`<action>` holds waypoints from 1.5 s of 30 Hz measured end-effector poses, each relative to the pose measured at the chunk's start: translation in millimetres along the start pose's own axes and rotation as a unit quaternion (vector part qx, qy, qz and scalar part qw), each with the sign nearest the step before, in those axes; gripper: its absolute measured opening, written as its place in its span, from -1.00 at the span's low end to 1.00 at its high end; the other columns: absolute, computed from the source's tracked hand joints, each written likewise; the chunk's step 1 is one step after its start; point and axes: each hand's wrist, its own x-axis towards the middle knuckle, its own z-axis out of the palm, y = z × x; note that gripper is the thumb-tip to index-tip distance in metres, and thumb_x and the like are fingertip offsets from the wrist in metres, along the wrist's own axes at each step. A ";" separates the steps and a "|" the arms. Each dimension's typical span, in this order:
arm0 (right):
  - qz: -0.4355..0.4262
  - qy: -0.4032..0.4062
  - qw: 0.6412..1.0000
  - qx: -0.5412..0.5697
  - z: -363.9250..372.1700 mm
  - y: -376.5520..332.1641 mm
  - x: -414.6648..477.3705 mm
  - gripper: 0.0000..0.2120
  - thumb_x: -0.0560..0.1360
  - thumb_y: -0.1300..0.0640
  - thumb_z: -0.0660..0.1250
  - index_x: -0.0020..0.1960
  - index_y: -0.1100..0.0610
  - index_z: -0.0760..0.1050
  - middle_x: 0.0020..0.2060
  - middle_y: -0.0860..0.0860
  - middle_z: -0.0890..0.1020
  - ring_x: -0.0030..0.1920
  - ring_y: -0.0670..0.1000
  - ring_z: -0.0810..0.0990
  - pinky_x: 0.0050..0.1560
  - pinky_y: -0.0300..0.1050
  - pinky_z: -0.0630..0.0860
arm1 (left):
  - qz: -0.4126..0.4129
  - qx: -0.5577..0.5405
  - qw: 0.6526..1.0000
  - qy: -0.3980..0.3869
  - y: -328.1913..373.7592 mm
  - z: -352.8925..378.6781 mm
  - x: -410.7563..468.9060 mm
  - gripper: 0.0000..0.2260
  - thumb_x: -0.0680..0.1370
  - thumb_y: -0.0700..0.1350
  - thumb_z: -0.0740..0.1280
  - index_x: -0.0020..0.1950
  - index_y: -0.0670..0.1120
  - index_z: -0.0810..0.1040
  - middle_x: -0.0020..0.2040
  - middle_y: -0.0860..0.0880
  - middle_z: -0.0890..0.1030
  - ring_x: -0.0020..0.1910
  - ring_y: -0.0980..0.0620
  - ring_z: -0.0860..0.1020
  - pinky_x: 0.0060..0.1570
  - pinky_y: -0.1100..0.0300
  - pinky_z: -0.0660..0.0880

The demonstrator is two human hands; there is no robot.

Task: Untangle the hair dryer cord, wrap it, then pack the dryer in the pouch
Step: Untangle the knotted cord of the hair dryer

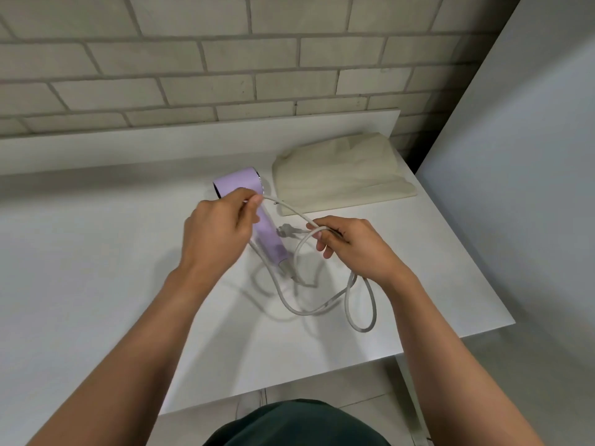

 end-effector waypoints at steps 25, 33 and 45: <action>-0.031 -0.013 0.999 -0.041 -20.5 -8.2 -1.7 -0.82 0.63 0.14 0.32 0.10 -0.06 0.67 -0.25 -0.15 0.71 -0.22 -0.20 0.63 -0.19 -0.35 0.43 | 0.095 0.104 0.985 -0.103 26.1 16.3 5.8 -0.69 0.71 0.14 0.13 0.07 0.03 0.61 -0.17 0.06 0.70 -0.13 -0.12 0.59 -0.25 0.04 0.52; 0.001 -0.024 1.000 -0.011 -24.3 -5.3 1.6 -0.75 0.63 0.20 0.27 0.02 -0.01 0.71 -0.25 -0.08 0.70 -0.23 -0.07 0.68 -0.02 -0.02 0.65 | 0.003 0.073 0.992 -0.098 6.2 9.8 8.5 -0.77 0.70 0.08 0.17 0.14 0.07 0.60 -0.09 0.06 0.69 -0.05 -0.16 0.61 -0.16 0.03 0.54; -0.042 -0.019 0.998 -0.048 -18.1 -14.3 0.6 -0.81 0.65 -0.14 0.30 -0.09 -0.32 0.62 -0.26 -0.18 0.66 -0.17 -0.08 0.63 -0.06 -0.04 0.56 | 0.215 0.122 0.961 -0.120 27.2 15.2 13.6 -0.66 0.68 0.14 0.11 0.05 0.09 0.67 -0.13 0.10 0.68 -0.11 -0.03 0.63 -0.33 0.13 0.35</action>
